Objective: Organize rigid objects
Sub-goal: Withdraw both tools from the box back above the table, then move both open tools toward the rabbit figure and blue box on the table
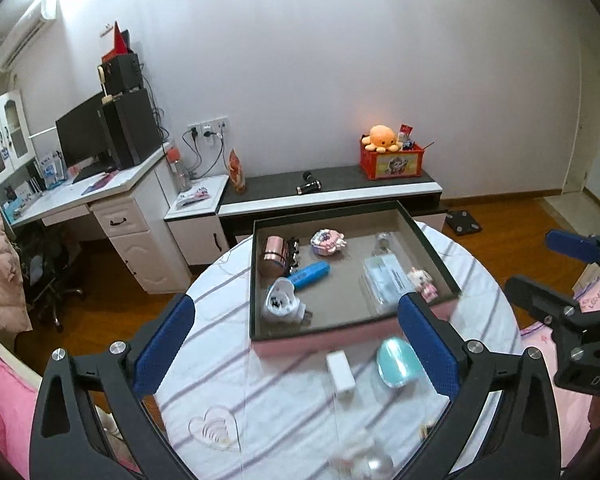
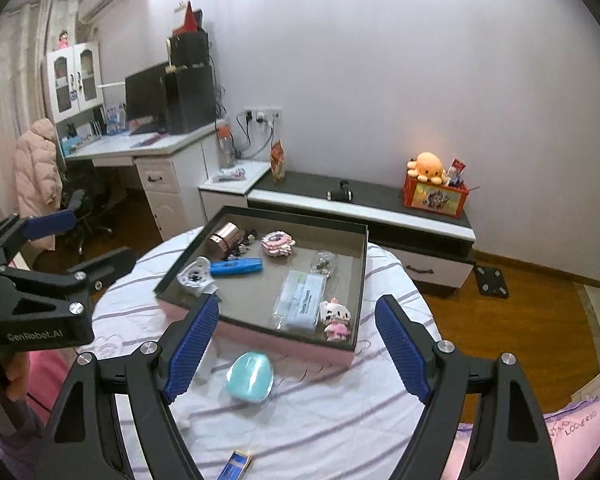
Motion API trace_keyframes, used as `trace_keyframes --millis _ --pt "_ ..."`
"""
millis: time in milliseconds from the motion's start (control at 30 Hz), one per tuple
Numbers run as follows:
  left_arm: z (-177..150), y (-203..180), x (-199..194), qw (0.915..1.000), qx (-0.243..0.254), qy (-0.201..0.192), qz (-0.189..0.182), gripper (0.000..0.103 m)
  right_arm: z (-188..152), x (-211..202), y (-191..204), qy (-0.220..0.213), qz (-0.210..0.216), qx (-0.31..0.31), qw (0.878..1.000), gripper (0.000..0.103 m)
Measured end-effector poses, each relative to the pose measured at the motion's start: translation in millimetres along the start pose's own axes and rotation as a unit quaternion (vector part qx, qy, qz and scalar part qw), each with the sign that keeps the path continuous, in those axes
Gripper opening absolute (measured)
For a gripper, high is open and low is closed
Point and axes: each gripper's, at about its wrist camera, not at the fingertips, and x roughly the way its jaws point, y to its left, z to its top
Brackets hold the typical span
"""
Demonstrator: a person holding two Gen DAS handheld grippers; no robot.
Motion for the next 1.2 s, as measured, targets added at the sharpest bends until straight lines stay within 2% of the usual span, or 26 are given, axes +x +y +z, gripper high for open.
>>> trace_keyframes --millis 300,467,600,733,900,1200 --pt "-51.3 -13.2 -42.9 0.9998 0.012 -0.014 -0.001 0.103 -41.2 -56.6 14.6 -0.046 -0.012 0.001 0.999 0.084" --pt "-73.6 -15.5 -57.0 0.9999 0.002 -0.015 -0.007 0.103 -64.4 -70.3 15.4 -0.051 -0.018 0.017 0.998 0.084" --pt "-87.6 -16.0 -64.9 0.9998 -0.007 -0.016 -0.005 0.103 -84.0 -71.4 10.8 -0.047 -0.006 0.043 0.998 0.084" --pt "-94.0 -16.1 -66.8 0.9999 -0.012 -0.011 -0.006 0.103 -94.2 -70.3 6.9 -0.033 -0.008 0.057 0.998 0.084" --pt "-93.7 -14.0 -66.3 0.9998 -0.018 -0.009 0.003 0.103 -96.3 -71.6 1.4 -0.035 -0.012 0.068 0.997 0.084" --pt "-98.9 -14.9 -55.3 0.9998 -0.017 0.009 0.009 0.103 -98.7 -68.2 4.7 -0.023 -0.012 0.062 0.998 0.084"
